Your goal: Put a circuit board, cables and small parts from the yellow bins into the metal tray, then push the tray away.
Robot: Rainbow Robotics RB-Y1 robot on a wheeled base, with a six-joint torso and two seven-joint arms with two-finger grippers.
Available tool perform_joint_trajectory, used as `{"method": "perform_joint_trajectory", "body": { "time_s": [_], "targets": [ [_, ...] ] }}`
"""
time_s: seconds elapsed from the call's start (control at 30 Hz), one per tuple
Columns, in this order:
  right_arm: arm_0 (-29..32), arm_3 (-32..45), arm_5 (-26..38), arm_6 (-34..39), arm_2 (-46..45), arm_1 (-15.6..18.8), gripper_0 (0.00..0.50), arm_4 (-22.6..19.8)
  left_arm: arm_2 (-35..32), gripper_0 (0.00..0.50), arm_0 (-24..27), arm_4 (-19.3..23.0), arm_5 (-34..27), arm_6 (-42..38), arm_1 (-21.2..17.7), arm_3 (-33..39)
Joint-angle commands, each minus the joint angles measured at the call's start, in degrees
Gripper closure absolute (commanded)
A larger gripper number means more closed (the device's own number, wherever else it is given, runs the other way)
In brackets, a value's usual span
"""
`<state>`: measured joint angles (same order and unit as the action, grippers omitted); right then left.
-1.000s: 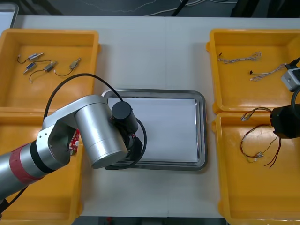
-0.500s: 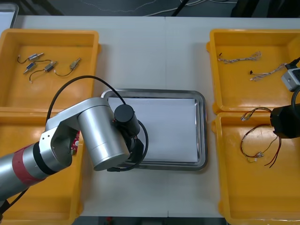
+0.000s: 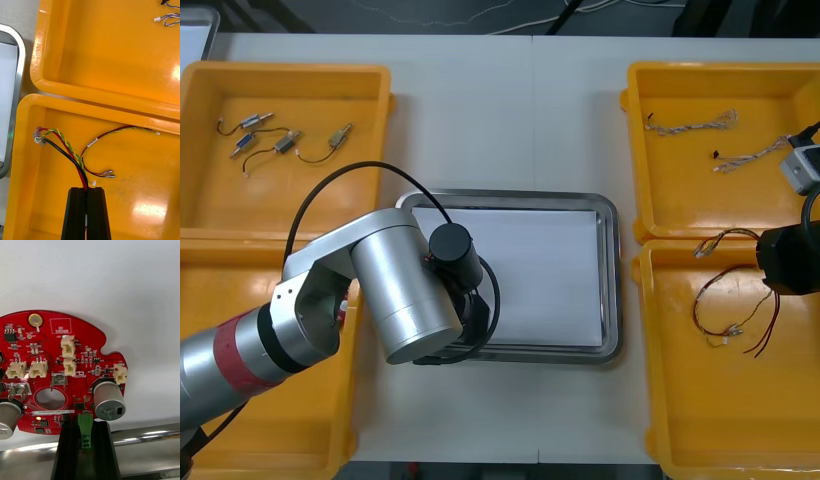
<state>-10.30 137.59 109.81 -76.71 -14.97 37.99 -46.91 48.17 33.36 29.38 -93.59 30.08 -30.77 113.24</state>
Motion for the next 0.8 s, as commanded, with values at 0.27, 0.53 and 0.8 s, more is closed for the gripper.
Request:
{"method": "perform_joint_trajectory", "body": {
  "time_s": [0.27, 0.53, 0.8],
  "targets": [
    [-1.48, 1.9, 0.19, 0.78, 0.9, 2.09, 0.5, -0.2, 0.79, 0.019, -0.32, -1.96, 1.31, 3.32, 1.86, 1.2],
    [-1.48, 1.9, 0.19, 0.78, 0.99, 2.18, 0.5, -0.2, -0.62, 0.0, -0.4, -1.96, -1.42, 2.7, 1.68, 4.18],
    [-2.36, 1.9, 0.19, 1.22, 1.08, 2.09, 0.5, -2.31, -3.08, 0.0, -0.49, 1.47, -3.26, 1.56, -1.48, 10.51]
  ]
}}
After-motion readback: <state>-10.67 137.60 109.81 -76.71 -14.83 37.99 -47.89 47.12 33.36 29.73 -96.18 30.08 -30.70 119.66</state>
